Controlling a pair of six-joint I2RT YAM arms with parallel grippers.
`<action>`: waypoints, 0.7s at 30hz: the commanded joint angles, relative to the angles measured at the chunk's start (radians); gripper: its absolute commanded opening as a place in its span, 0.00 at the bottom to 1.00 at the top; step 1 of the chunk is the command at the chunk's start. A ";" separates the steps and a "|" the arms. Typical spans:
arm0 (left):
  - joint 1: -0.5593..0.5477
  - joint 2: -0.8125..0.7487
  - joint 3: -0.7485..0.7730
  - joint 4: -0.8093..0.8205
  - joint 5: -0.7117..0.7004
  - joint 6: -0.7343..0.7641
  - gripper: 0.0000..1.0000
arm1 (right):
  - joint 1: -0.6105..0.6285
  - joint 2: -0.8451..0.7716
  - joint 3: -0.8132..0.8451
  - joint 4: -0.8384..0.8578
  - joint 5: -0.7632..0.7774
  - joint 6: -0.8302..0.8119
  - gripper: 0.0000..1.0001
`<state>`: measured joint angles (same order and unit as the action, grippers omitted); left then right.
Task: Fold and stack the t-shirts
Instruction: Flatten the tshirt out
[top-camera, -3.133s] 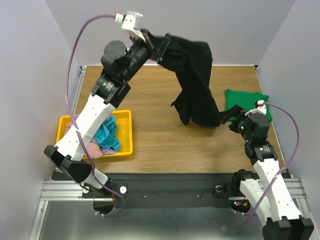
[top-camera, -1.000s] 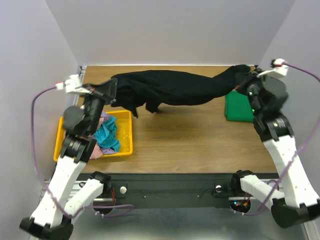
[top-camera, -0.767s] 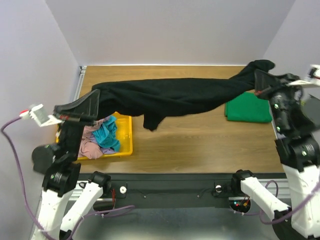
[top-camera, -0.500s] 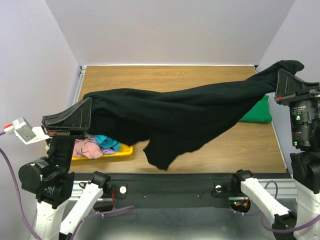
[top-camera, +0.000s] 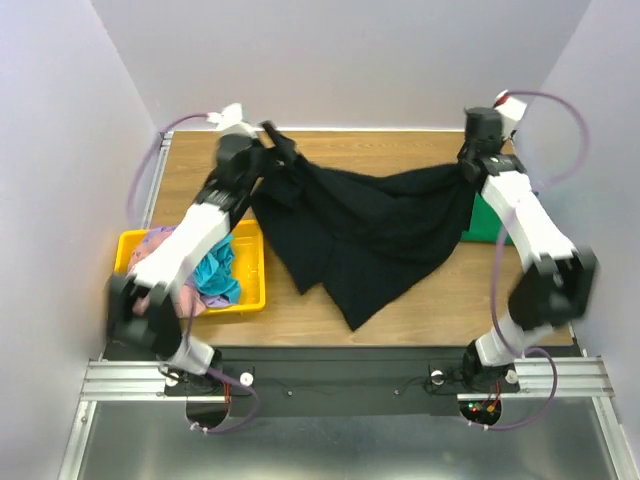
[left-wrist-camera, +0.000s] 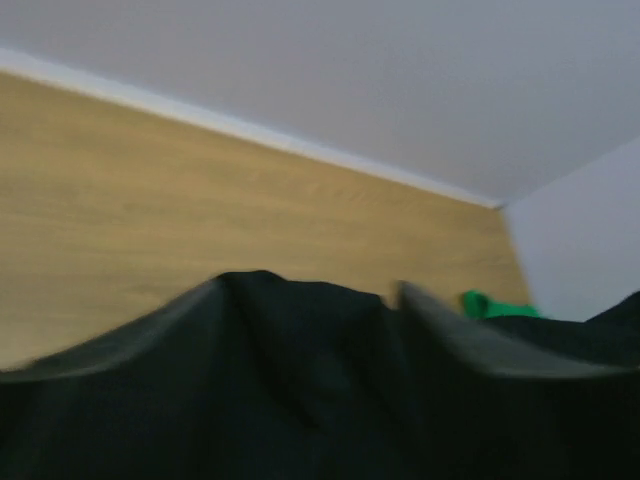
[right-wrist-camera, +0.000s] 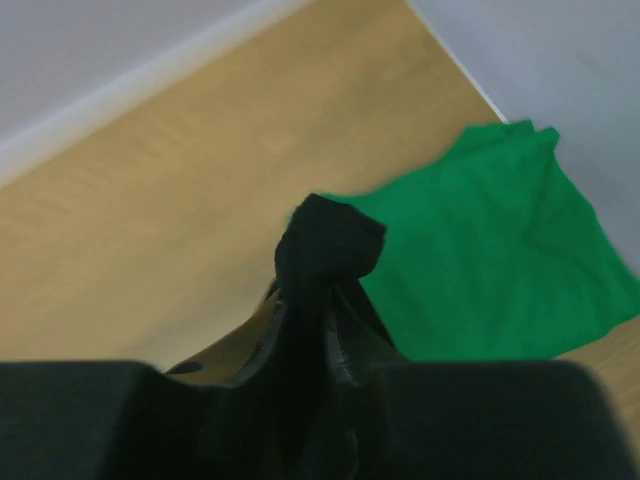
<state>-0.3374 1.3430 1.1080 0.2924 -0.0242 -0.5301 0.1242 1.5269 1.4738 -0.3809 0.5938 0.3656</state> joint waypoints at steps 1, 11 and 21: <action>0.014 0.286 0.276 -0.225 -0.031 0.048 0.99 | -0.075 0.209 0.083 -0.007 -0.032 -0.002 0.73; 0.014 0.225 0.153 -0.190 -0.076 -0.004 0.99 | -0.043 0.141 -0.032 0.004 -0.267 -0.057 1.00; -0.009 -0.095 -0.190 -0.194 -0.097 -0.076 0.99 | 0.347 -0.158 -0.478 0.059 -0.456 -0.007 1.00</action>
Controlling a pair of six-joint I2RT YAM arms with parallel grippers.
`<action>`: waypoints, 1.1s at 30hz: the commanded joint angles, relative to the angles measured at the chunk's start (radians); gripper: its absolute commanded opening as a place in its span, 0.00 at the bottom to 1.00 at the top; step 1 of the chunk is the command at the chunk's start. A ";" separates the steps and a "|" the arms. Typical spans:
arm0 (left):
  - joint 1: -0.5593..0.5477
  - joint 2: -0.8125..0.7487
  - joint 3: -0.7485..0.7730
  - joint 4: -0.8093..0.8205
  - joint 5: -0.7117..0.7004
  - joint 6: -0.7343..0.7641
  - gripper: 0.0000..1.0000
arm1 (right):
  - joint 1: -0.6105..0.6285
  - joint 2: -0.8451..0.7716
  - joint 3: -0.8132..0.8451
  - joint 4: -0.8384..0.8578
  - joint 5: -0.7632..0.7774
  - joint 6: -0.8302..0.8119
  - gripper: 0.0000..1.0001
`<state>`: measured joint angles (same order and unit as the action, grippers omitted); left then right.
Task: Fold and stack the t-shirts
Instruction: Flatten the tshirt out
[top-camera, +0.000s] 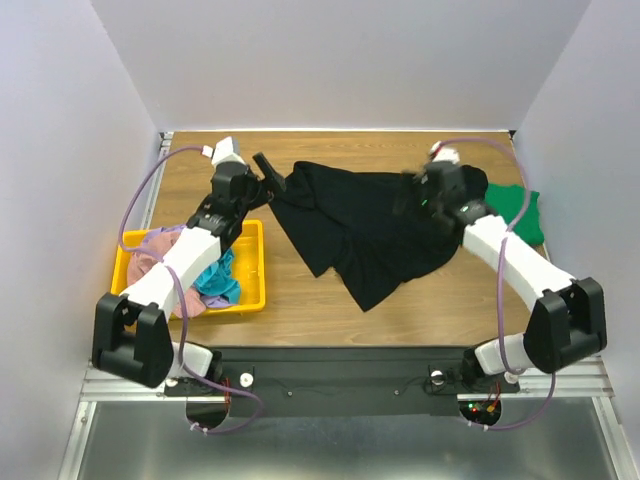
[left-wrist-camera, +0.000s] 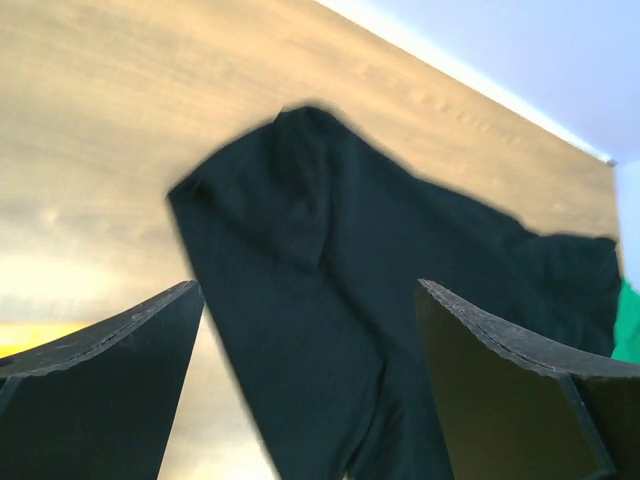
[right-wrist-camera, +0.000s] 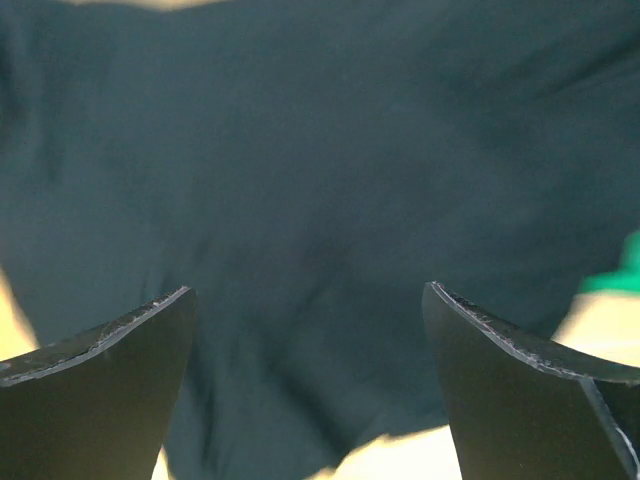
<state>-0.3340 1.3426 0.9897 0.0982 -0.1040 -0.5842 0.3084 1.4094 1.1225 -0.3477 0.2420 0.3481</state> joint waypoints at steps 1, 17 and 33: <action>-0.014 -0.120 -0.119 -0.002 -0.014 -0.025 0.99 | 0.207 -0.050 -0.150 0.026 -0.110 0.014 1.00; -0.031 -0.336 -0.270 -0.049 -0.010 -0.034 0.99 | 0.627 0.241 -0.201 -0.042 0.066 0.186 1.00; -0.065 -0.342 -0.280 -0.060 -0.011 -0.031 0.99 | 0.624 0.201 -0.057 -0.162 0.454 0.217 0.00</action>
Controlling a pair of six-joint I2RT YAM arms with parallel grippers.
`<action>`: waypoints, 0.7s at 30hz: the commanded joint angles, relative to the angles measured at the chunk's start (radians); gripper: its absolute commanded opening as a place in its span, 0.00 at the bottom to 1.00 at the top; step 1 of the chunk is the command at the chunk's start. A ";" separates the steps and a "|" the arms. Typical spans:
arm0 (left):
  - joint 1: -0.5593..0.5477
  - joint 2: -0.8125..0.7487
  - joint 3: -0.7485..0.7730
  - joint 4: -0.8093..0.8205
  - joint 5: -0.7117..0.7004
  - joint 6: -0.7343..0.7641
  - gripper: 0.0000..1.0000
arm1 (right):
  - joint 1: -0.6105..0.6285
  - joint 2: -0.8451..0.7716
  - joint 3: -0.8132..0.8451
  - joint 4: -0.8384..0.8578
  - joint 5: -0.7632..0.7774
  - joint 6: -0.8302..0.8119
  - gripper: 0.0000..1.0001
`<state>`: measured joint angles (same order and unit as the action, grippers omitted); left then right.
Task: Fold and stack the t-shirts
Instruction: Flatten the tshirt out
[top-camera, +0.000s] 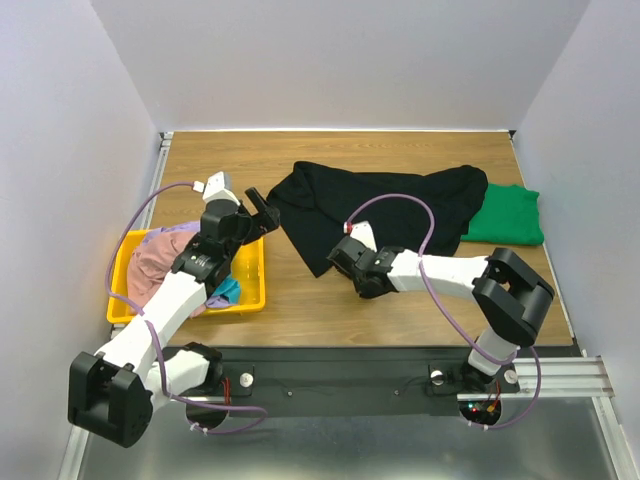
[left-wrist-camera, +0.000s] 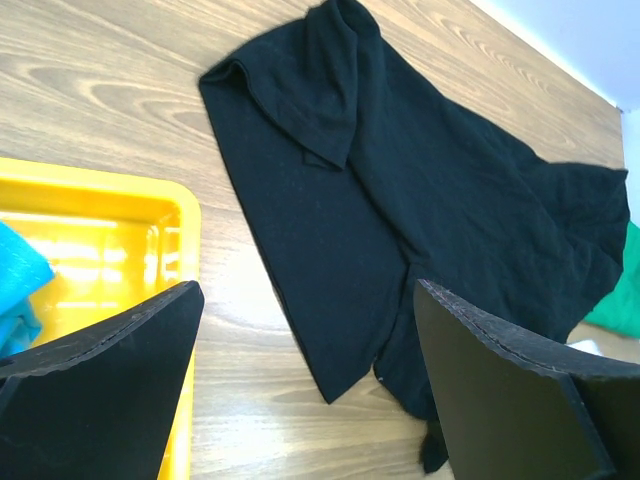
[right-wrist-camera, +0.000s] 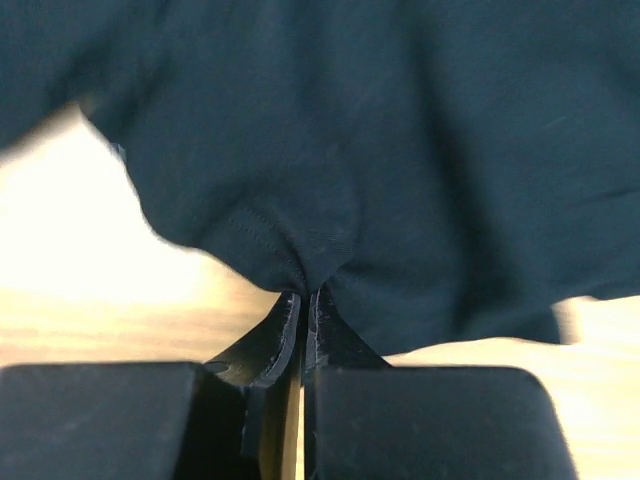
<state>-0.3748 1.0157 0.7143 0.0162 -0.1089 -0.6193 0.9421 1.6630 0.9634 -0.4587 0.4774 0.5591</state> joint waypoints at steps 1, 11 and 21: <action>-0.033 -0.005 -0.001 0.024 -0.009 0.001 0.99 | -0.014 -0.080 0.127 -0.052 0.248 -0.005 0.00; -0.073 0.168 0.114 0.054 -0.038 0.038 0.99 | -0.221 -0.226 0.342 -0.051 0.466 -0.163 0.00; -0.091 0.518 0.356 0.087 0.072 0.112 0.96 | -0.434 -0.286 0.388 -0.051 0.454 -0.211 0.00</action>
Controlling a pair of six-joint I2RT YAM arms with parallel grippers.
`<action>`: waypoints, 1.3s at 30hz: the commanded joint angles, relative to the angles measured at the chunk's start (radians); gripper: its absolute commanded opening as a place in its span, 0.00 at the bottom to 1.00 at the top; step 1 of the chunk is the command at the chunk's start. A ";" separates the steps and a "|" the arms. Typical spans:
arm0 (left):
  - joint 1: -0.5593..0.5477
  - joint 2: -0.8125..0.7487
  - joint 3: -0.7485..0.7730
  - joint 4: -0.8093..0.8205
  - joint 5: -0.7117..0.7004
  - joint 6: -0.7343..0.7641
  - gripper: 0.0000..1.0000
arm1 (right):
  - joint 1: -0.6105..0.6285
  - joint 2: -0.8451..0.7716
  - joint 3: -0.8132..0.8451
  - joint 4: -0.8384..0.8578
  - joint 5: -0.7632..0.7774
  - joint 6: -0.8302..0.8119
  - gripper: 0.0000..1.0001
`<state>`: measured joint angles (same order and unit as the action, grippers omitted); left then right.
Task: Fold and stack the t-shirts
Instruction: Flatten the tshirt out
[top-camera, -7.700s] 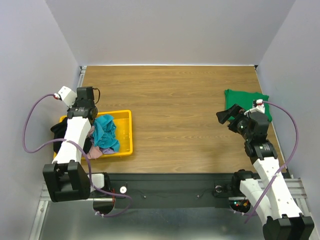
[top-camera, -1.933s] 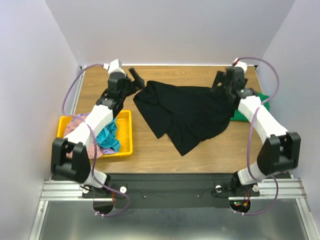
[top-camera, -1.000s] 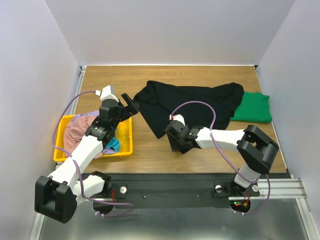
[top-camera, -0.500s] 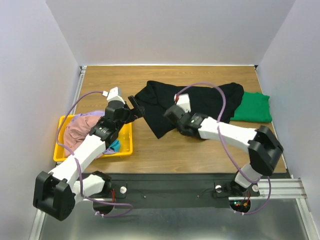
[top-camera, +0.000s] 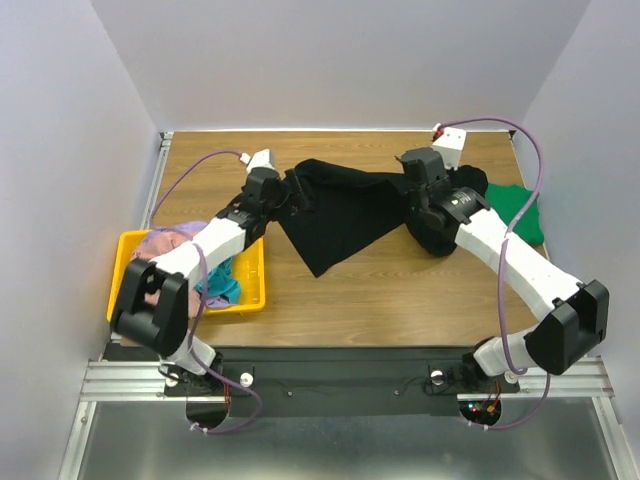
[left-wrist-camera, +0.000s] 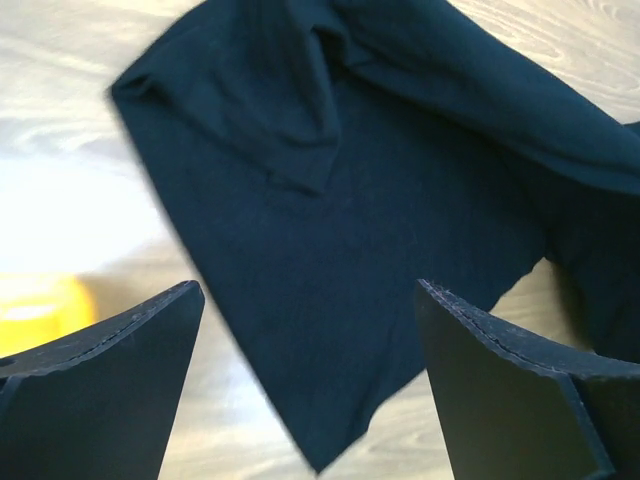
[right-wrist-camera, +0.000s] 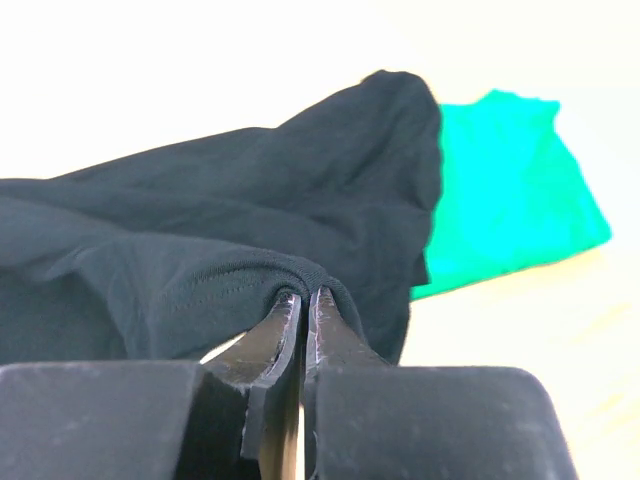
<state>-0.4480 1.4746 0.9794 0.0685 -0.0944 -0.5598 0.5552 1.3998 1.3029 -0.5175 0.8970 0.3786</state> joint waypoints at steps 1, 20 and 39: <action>-0.024 0.108 0.105 0.037 0.065 0.061 0.96 | -0.058 -0.015 0.052 0.008 0.020 -0.033 0.00; -0.067 0.604 0.602 -0.217 -0.221 0.066 0.73 | -0.123 0.061 0.041 0.033 -0.081 -0.032 0.00; -0.067 0.730 0.794 -0.343 -0.318 0.063 0.08 | -0.136 0.042 -0.022 0.059 -0.116 -0.027 0.00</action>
<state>-0.5152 2.2005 1.6978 -0.2203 -0.3523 -0.5026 0.4248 1.4738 1.2819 -0.5041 0.7734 0.3508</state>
